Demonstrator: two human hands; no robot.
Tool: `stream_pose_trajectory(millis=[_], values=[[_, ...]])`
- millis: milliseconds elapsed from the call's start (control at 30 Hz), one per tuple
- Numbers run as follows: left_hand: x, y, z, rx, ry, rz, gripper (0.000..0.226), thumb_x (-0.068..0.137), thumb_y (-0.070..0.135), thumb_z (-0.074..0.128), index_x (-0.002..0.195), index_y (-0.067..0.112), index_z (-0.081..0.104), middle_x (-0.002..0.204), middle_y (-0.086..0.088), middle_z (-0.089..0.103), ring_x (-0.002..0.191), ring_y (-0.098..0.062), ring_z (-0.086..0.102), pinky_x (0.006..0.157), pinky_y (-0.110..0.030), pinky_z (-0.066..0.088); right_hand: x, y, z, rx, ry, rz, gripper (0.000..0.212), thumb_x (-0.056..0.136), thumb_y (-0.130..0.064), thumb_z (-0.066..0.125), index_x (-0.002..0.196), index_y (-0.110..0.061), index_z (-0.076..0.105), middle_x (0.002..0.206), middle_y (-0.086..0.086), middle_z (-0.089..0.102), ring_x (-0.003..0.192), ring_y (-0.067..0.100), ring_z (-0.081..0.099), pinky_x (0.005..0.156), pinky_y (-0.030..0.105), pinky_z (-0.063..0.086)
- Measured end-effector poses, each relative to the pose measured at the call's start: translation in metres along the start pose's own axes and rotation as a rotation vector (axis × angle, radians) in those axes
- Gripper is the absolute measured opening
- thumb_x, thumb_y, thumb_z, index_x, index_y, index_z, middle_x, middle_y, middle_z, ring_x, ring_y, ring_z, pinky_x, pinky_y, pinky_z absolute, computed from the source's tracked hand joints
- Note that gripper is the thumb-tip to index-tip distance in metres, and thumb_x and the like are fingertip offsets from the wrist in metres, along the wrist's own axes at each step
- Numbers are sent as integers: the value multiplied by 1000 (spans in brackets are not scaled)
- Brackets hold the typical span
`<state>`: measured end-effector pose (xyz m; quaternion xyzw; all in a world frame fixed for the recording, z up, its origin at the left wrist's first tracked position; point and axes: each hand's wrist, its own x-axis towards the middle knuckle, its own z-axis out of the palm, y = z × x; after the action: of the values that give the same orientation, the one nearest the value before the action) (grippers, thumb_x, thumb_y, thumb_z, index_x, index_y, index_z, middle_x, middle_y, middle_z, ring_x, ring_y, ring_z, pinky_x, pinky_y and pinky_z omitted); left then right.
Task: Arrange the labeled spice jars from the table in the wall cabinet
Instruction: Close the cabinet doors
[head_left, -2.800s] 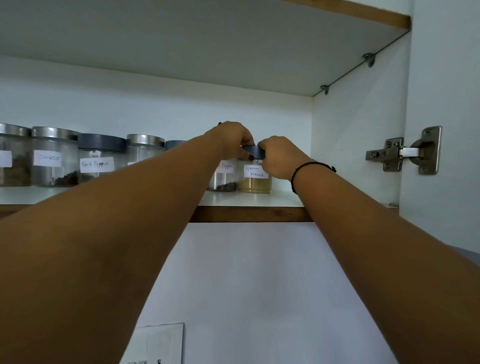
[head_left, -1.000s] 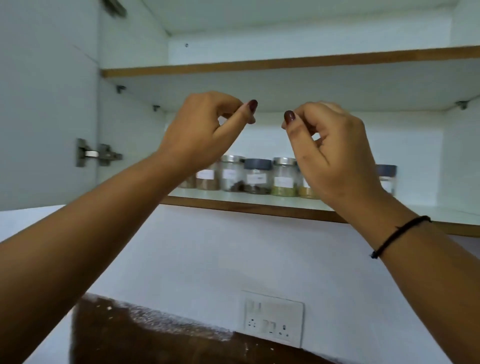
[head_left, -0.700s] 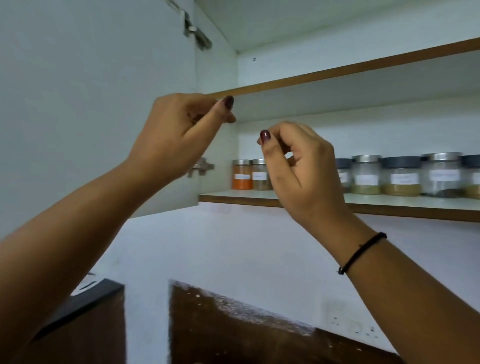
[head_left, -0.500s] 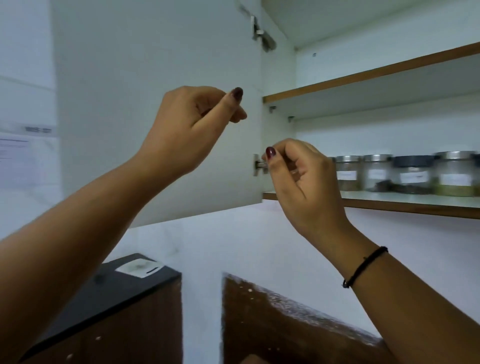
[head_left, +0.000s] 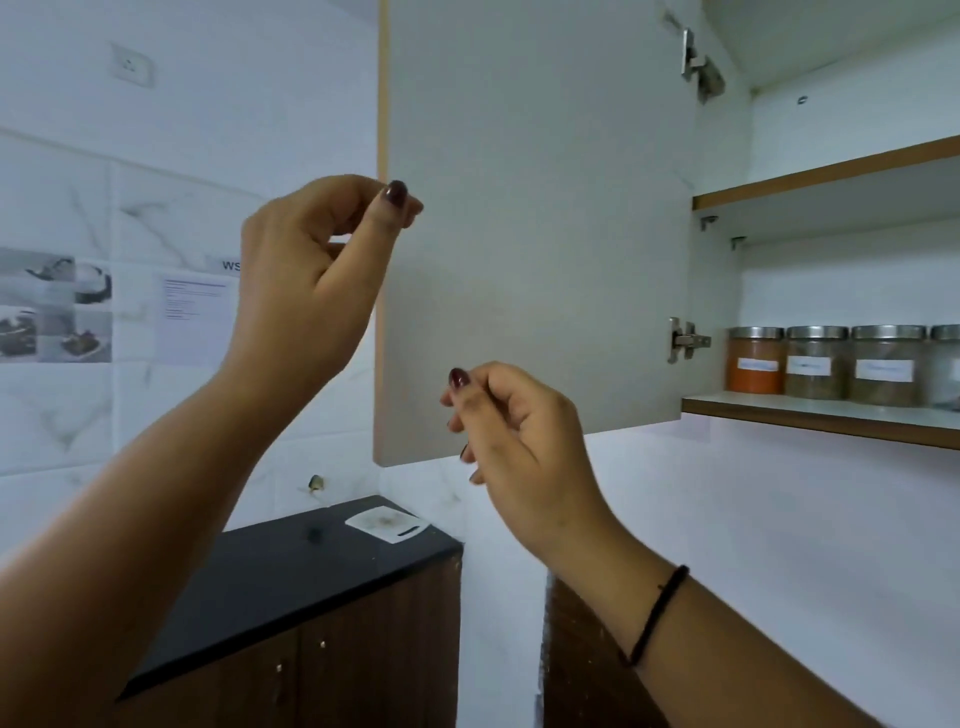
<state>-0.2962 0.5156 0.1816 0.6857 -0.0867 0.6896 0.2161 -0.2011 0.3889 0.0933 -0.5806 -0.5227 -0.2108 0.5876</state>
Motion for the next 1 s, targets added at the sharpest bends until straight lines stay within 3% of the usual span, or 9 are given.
stream_pose_trajectory(millis=[67, 167, 367, 500, 600, 667, 833, 1000], values=[[-4, -14, -5, 2, 63, -56, 25, 99, 28, 52, 110, 16, 71, 106, 5, 71, 100, -6, 64, 75, -3, 42, -7, 4, 19, 60, -30, 121, 25, 96, -45, 51, 99, -22, 61, 80, 0, 66, 73, 19, 64, 66, 45, 59], [-9, -31, -5, -28, 36, -168, 35, 97, 33, 56, 128, 17, 57, 126, 4, 61, 119, -9, 56, 76, 0, 41, -9, 14, 41, 128, 14, 281, 21, 97, -43, 52, 109, -26, 56, 83, 3, 66, 76, 20, 65, 70, 44, 60], [-22, -43, 5, -193, -114, -389, 56, 99, 39, 55, 148, 24, 33, 140, 5, 53, 127, -6, 52, 102, -25, 44, -9, 28, 52, 100, 219, 493, 31, 98, -46, 47, 89, -18, 54, 76, 3, 64, 71, 18, 64, 72, 48, 60], [-29, -45, 11, -345, -227, -469, 43, 102, 39, 48, 142, 26, 44, 122, 14, 65, 103, 6, 65, 74, -8, 51, -12, 27, 51, 41, 69, 774, 46, 93, -66, 32, 83, -25, 52, 83, 3, 66, 75, 24, 68, 71, 38, 61], [-36, -45, 16, -388, -245, -486, 32, 103, 41, 42, 132, 30, 51, 117, 17, 66, 94, 9, 65, 65, -6, 49, -12, 27, 52, 43, 54, 809, 51, 93, -68, 29, 94, -24, 56, 86, 3, 69, 76, 23, 72, 68, 32, 61], [-39, -45, 18, -400, -237, -492, 27, 104, 39, 41, 126, 31, 54, 115, 13, 67, 95, 3, 67, 66, -11, 51, -8, 27, 50, 207, 110, 850, 52, 95, -63, 34, 106, -18, 58, 87, 7, 72, 74, 25, 73, 68, 33, 61], [-43, -44, 21, -398, -218, -486, 18, 106, 31, 42, 113, 37, 57, 114, 9, 68, 102, -12, 67, 79, -30, 54, -9, 20, 47, 764, 234, 930, 51, 96, -49, 53, 110, -1, 57, 93, 24, 74, 81, 34, 75, 69, 36, 62], [-47, -38, 20, -402, -241, -464, 19, 105, 30, 45, 119, 29, 57, 112, 11, 68, 97, -5, 67, 73, -22, 51, -14, 12, 47, 977, 316, 901, 45, 95, -41, 57, 116, -1, 61, 96, 21, 75, 83, 30, 75, 69, 35, 60]])
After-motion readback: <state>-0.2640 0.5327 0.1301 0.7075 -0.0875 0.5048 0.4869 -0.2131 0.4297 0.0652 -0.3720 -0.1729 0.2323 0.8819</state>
